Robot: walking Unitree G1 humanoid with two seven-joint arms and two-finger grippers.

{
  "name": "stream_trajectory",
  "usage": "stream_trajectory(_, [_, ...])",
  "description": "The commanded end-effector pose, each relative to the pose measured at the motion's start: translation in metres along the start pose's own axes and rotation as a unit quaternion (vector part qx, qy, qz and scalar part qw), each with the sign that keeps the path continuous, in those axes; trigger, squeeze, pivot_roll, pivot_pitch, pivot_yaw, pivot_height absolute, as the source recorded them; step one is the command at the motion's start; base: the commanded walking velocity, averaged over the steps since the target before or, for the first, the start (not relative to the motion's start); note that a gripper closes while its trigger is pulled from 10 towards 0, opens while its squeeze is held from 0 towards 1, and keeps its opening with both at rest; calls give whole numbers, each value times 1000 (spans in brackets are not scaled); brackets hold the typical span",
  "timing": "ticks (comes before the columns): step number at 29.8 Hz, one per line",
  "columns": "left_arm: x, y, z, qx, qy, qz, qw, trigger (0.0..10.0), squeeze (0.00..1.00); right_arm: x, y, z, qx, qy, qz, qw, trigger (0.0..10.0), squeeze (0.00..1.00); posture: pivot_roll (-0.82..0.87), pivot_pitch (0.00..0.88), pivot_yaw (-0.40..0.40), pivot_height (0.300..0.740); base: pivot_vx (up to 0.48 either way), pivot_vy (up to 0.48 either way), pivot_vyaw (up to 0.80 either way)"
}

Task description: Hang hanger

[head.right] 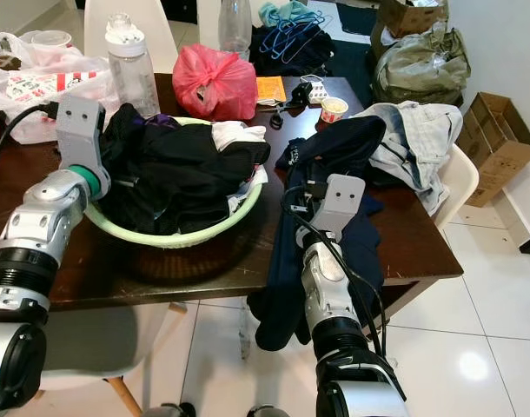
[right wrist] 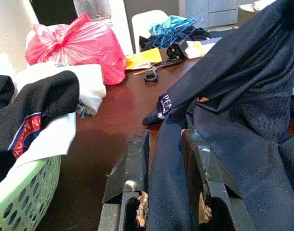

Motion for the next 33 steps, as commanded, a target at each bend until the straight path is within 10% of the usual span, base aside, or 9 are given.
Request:
stream_trajectory(1, [-3,2,39,15,-87,22,996,0,0,-1,-4,0,1,4,-6,1000,10000,0,33,0,1,740,0,0,0])
stream_trajectory(5, [-39,-32,124,31,-301,-33,953,0,0,0,-5,2,8,0,-8,1000,10000,0,36,0,-10,740,0,0,0])
stream_trajectory(20, [-55,-37,141,-20,-342,-43,939,0,0,3,-2,9,10,-11,-3,1000,10000,0,23,1,-8,740,0,0,0])
stream_trajectory(22, [-40,-28,116,-30,-263,-12,964,0,0,2,-3,8,10,-10,-3,1000,10000,0,23,6,-8,740,0,0,0])
stream_trajectory(23, [-35,-26,105,-37,-229,-3,973,4549,0,2,-3,8,10,-9,-3,1000,10000,0,23,6,-8,740,0,0,0])
stream_trajectory(27, [-25,-21,78,-43,-155,9,987,4549,0,1,-3,6,9,-6,-3,1000,10000,0,23,6,-9,740,0,0,0])
stream_trajectory(28, [-18,-12,38,-52,-56,33,997,10000,0,1,-2,4,8,-1,-1,1000,10000,0,22,9,-9,740,0,0,0])
stream_trajectory(30, [-21,-4,-23,-96,82,51,991,10000,0,0,-2,2,7,5,0,1000,10000,0,26,11,-12,740,0,0,0])
stream_trajectory(33, [-24,-7,-39,-122,109,34,986,10000,12,0,-2,2,6,6,0,1000,10000,0,28,14,-14,740,0,0,0])
Point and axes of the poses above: a point about 5 cm out from each wrist's last joint towards the gripper, its own x axis pointing out of the wrist towards the gripper, its own z axis along the axis of the wrist's last joint, y = z × x, the point moved 5 cm from there along x, pointing out of the wrist towards the gripper, and after that the axes turned 12 degrees about x, right-handed, at the moved point
